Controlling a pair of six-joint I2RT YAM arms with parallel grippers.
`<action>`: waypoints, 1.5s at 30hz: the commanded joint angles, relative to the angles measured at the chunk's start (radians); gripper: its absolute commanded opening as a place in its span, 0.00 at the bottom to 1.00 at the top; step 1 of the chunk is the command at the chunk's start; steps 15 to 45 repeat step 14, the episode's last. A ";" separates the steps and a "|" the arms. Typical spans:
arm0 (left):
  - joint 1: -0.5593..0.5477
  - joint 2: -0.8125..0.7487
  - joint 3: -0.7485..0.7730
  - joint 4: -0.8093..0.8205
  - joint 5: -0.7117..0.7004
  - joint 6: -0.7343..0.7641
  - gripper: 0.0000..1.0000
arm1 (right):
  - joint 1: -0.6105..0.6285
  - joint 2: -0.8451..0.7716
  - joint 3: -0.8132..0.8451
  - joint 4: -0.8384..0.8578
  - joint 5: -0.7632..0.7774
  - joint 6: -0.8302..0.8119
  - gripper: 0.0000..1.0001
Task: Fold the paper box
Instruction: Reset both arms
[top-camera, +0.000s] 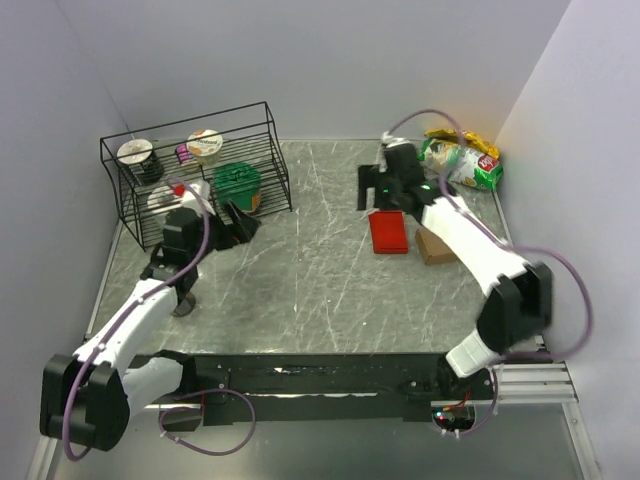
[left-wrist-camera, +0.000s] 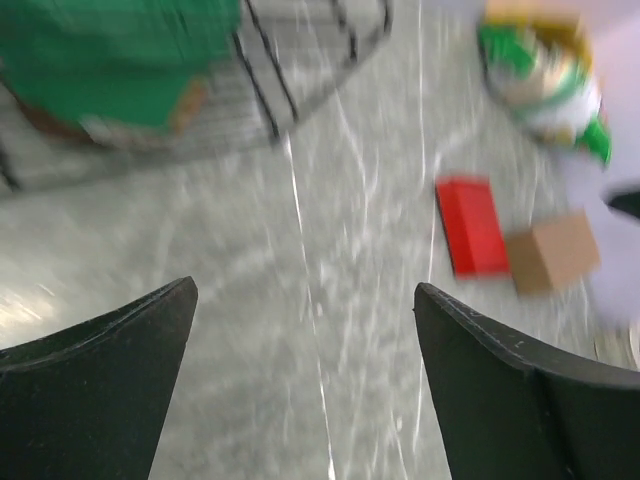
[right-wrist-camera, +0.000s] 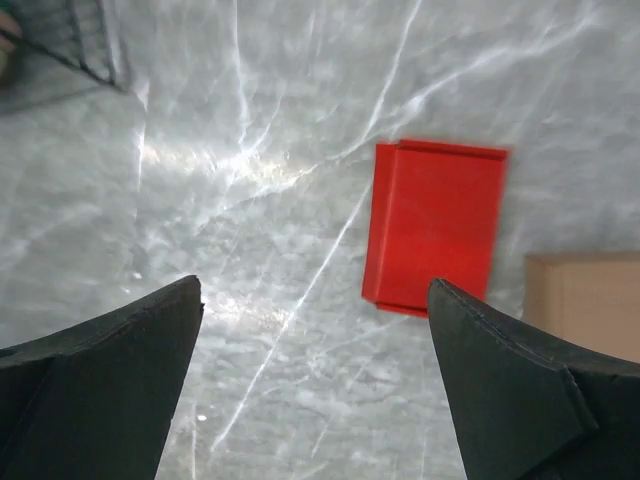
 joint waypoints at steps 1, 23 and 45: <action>0.030 -0.103 0.122 -0.050 -0.138 0.070 0.96 | -0.143 -0.232 -0.160 0.165 -0.121 0.020 1.00; 0.030 -0.155 0.178 -0.150 -0.219 0.128 0.96 | -0.280 -0.542 -0.461 0.339 -0.165 -0.026 1.00; 0.030 -0.155 0.178 -0.150 -0.219 0.128 0.96 | -0.280 -0.542 -0.461 0.339 -0.165 -0.026 1.00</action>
